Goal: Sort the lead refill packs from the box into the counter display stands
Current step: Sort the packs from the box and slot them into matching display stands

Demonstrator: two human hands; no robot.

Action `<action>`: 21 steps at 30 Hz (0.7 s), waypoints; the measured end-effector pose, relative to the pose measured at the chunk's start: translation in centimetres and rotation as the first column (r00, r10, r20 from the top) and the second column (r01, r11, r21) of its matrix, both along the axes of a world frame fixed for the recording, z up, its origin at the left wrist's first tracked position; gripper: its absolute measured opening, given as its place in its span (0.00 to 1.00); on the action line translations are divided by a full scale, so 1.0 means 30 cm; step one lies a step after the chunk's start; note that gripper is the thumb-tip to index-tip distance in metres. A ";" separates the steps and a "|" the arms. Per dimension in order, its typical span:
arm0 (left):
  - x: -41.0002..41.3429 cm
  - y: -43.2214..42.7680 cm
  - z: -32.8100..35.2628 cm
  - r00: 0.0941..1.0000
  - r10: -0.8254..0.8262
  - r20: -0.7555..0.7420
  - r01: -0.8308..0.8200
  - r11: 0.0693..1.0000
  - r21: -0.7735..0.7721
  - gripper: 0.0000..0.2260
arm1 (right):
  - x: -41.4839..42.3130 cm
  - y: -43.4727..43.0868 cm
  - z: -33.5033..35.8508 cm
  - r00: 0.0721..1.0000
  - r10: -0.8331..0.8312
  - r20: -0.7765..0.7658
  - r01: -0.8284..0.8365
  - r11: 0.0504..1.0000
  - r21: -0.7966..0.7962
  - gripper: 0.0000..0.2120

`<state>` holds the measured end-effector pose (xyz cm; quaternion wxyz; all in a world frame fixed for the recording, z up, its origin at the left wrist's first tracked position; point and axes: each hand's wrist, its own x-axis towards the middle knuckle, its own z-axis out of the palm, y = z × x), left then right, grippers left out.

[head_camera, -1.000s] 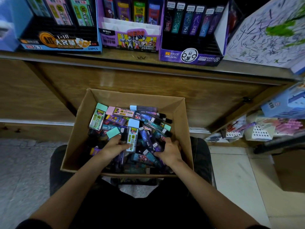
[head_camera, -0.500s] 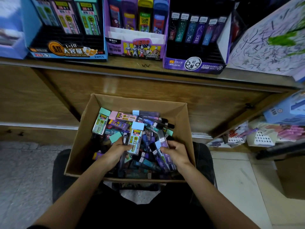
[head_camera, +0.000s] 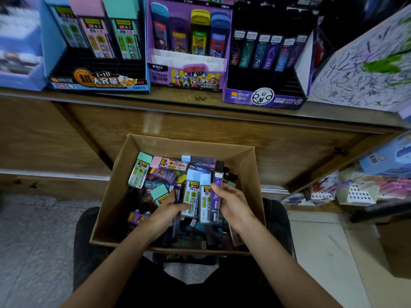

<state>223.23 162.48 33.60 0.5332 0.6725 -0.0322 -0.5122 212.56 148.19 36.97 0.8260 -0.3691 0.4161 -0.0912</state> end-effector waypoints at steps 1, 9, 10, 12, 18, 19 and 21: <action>-0.008 -0.007 0.010 0.999 0.025 -0.024 -0.026 0.999 -0.048 0.26 | 0.014 0.009 0.017 1.000 -0.018 0.018 0.018 1.000 -0.002 0.12; -0.043 -0.064 0.125 0.992 0.083 0.093 -0.056 0.963 -0.263 0.35 | 0.074 0.056 0.113 0.975 -0.185 0.120 0.167 0.975 0.147 0.08; -0.046 -0.071 0.145 0.984 0.073 0.161 -0.026 0.960 -0.279 0.32 | 0.074 0.058 0.126 0.974 -0.186 0.129 0.165 0.974 0.154 0.09; -0.048 -0.077 0.181 0.975 0.072 0.212 -0.002 0.949 -0.315 0.25 | 0.069 0.058 0.155 0.974 -0.170 0.152 0.147 0.977 0.152 0.11; -0.055 -0.096 0.264 0.990 0.133 0.050 -0.099 0.902 -0.419 0.21 | 0.049 0.055 0.243 0.973 -0.047 0.228 0.045 0.999 0.014 0.12; -0.058 -0.106 0.283 0.991 0.134 0.021 -0.112 0.898 -0.426 0.20 | 0.048 0.057 0.258 0.970 -0.028 0.242 0.032 0.999 -0.012 0.12; -0.058 -0.124 0.315 0.991 0.131 -0.002 -0.119 0.897 -0.426 0.20 | 0.049 0.057 0.288 0.964 -0.005 0.266 0.021 0.998 -0.057 0.12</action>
